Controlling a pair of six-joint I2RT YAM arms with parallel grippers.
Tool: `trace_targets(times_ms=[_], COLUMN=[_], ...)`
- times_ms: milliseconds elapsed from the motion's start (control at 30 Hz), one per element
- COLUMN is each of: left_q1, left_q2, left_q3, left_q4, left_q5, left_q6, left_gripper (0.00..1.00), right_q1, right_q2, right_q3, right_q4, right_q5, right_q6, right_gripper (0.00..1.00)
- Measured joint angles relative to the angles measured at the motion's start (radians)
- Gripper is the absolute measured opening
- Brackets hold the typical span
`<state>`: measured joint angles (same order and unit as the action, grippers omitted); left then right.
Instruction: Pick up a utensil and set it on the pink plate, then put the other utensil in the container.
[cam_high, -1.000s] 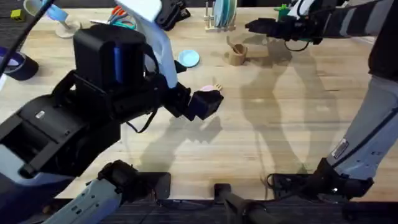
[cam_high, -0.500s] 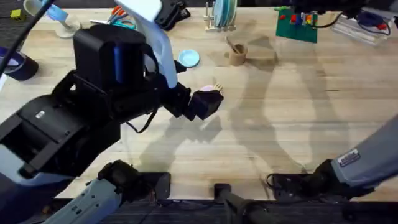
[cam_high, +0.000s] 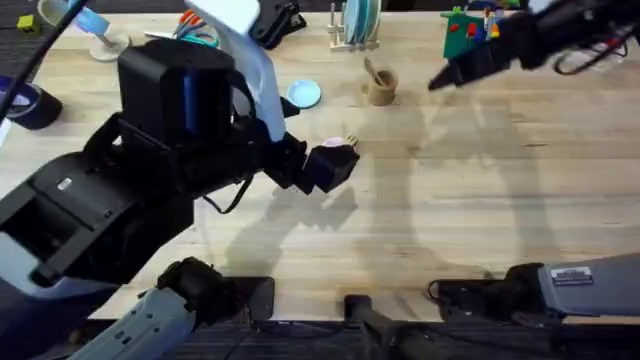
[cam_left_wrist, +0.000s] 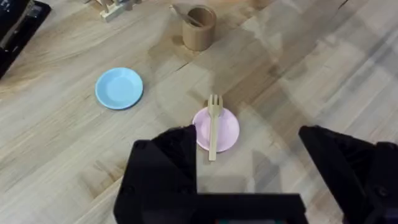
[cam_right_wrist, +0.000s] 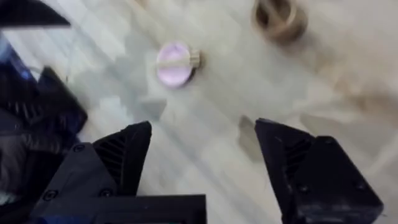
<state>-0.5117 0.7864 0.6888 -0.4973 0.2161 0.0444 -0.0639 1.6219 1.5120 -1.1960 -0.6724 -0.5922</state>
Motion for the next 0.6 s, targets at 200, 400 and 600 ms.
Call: trace_targets(times_ms=[200,400,600], left_q1=[0.0,0.0,0.0], left_q2=[0.0,0.0,0.0], left_q3=[0.0,0.0,0.0], left_q4=[0.0,-0.04,-0.068], left_q5=[0.0,0.0,0.0], left_q6=[0.0,0.0,0.0], left_gripper=[0.995,0.995,0.995], right_q1=[0.0,0.0,0.0], right_q2=[-0.067,-0.144,-0.283], right_q3=[0.0,0.0,-0.001], right_q4=[-0.18,-0.246,-0.308], right_q5=[0.132,0.254,0.299], right_q6=[0.007,0.047,0.078], right_gripper=[0.993,0.994,0.994])
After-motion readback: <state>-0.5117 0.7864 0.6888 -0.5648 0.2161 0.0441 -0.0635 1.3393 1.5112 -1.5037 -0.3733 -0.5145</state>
